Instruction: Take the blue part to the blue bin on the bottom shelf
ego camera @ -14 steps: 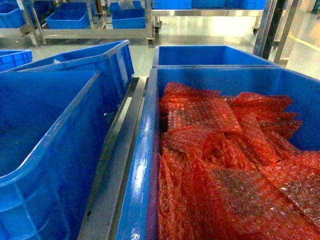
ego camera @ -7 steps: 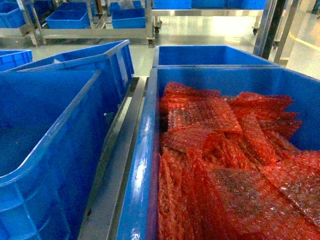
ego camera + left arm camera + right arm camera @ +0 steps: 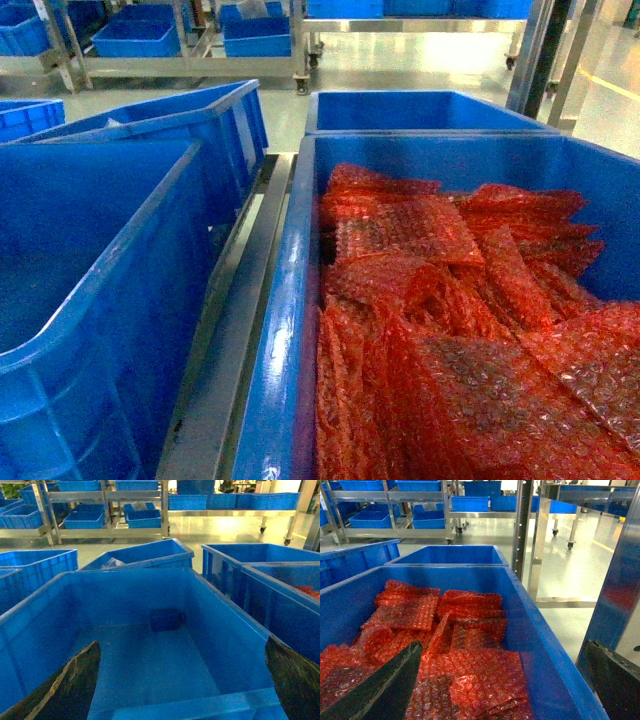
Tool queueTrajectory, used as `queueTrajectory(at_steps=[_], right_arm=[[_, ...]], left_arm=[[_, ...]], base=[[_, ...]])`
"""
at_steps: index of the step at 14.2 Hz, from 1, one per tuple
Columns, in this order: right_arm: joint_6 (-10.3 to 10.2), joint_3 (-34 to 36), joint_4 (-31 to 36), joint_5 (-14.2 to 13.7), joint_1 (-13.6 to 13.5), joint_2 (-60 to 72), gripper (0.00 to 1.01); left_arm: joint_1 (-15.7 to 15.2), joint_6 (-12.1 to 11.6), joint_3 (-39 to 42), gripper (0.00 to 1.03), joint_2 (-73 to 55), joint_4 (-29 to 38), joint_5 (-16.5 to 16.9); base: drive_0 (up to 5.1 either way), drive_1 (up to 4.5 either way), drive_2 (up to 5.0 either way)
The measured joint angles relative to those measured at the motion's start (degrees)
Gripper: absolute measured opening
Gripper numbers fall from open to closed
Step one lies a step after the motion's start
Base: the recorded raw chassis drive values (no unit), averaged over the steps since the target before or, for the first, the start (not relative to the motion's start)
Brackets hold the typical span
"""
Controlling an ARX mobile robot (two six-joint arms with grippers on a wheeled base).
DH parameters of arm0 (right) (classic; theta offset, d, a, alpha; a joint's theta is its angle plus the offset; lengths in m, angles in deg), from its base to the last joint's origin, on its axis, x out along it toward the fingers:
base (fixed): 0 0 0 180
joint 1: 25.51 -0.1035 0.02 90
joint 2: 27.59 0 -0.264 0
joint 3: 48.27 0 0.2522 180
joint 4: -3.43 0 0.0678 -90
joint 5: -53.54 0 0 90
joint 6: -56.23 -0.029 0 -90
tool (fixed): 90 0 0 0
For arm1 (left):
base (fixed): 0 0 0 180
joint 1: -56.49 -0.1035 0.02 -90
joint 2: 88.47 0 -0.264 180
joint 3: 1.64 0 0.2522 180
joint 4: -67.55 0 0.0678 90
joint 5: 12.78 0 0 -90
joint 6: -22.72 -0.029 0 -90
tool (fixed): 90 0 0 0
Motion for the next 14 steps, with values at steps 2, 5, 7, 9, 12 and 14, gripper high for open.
queueTrajectory(at_steps=[2,5,7,9,12,14], right_arm=[[0.0,0.0,0.0,0.0,0.0,0.0,0.98],[0.0,0.0,0.0,0.0,0.0,0.0,0.98],[0.0,0.0,0.0,0.0,0.0,0.0,0.98],[0.0,0.0,0.0,0.0,0.0,0.0,0.98],[0.0,0.0,0.0,0.0,0.0,0.0,0.98],[0.0,0.0,0.0,0.0,0.0,0.0,0.98]], left_arm=[[0.0,0.0,0.0,0.98,0.0,0.0,0.0],[0.0,0.0,0.0,0.98,0.0,0.0,0.0],[0.0,0.0,0.0,0.98,0.0,0.0,0.0],[0.0,0.0,0.0,0.98,0.0,0.0,0.0],[0.0,0.0,0.0,0.98,0.0,0.0,0.0],[0.0,0.0,0.0,0.98,0.0,0.0,0.0]], base=[[0.0,0.00,0.0],[0.0,0.00,0.0],[0.0,0.00,0.0],[0.0,0.00,0.0],[0.0,0.00,0.0],[0.0,0.00,0.0]])
